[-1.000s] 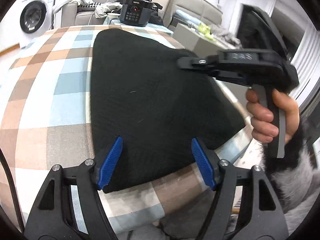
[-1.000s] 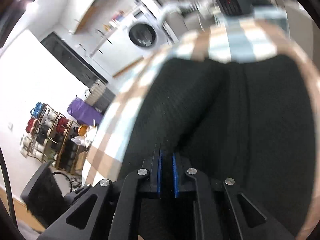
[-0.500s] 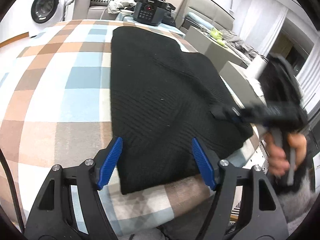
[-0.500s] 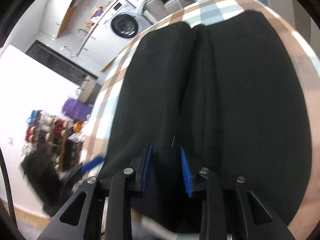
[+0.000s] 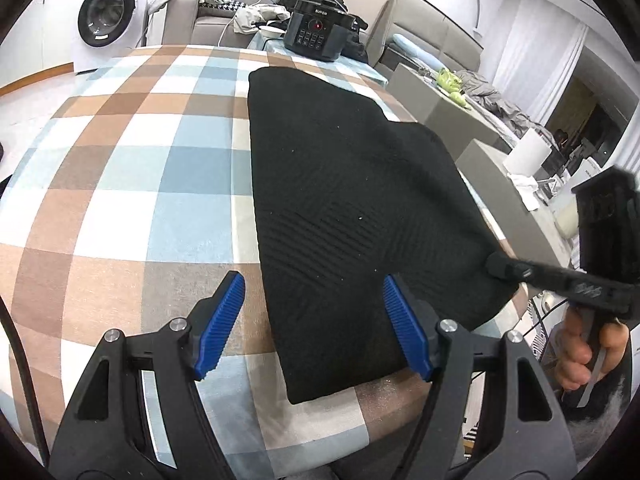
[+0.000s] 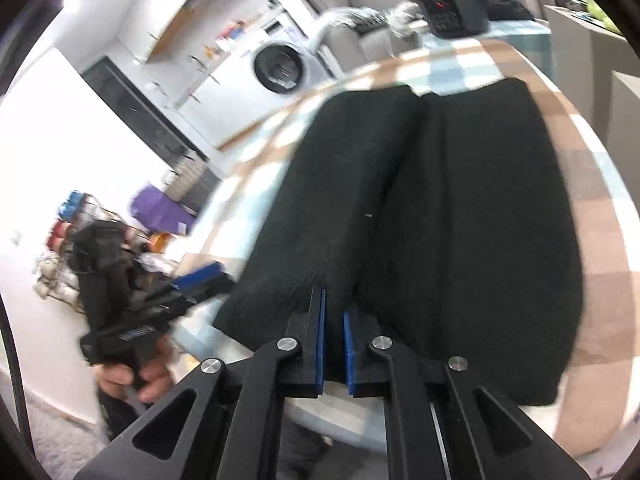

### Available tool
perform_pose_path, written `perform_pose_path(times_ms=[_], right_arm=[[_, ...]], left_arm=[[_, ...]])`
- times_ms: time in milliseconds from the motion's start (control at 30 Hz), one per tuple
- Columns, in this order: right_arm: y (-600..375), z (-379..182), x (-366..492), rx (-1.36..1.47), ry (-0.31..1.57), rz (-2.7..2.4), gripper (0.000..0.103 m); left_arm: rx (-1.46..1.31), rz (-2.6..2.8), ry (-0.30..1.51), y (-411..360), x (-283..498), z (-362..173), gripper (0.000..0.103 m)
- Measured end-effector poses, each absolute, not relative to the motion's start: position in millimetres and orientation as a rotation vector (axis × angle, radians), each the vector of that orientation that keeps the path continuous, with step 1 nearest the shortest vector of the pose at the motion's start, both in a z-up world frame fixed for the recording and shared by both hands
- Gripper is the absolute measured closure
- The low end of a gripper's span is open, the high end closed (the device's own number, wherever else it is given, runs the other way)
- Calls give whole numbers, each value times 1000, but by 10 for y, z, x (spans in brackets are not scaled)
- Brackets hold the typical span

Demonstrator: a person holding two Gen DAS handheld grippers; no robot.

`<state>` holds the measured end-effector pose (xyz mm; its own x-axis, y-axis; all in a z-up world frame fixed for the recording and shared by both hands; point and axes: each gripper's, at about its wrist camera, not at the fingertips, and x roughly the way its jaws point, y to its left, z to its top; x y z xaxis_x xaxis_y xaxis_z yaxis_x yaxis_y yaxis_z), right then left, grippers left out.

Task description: Fold small clothes

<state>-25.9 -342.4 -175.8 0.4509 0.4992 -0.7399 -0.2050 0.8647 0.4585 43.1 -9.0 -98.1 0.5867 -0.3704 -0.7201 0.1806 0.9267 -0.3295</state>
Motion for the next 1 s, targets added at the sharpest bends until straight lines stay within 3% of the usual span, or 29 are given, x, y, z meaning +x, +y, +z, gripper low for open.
perform_pose_path(times_ms=[167, 267, 400, 500, 667, 733, 767, 900, 1000], right_arm=[[-3570, -1975, -159, 431, 1096, 462, 94], [-3601, -1904, 3, 452, 1073, 470, 89], [-3548, -1851, 464, 472, 1059, 453, 71], [-3459, -1872, 861, 502, 1077, 450, 68], [-3469, -1869, 1485, 577, 1072, 446, 68], [-3465, -1835, 1588, 550, 1044, 422, 79], [-3421, -1814, 1652, 532, 1027, 428, 93], [-3364, -1491, 1509, 423, 894, 438, 95], [-3383, -1551, 1569, 366, 950, 345, 95]], left_arm=[[-178, -368, 908, -273, 436, -1037, 34], [-119, -373, 916, -384, 442, -1099, 34], [-60, -376, 935, -446, 423, -1176, 33], [-57, -383, 940, -434, 398, -1174, 33], [-97, -364, 960, -319, 419, -1201, 33], [-115, -359, 967, -281, 429, -1217, 33], [-124, -356, 966, -263, 433, -1217, 33], [-130, -345, 947, -225, 425, -1138, 33], [-135, -355, 934, -208, 435, -1100, 33]])
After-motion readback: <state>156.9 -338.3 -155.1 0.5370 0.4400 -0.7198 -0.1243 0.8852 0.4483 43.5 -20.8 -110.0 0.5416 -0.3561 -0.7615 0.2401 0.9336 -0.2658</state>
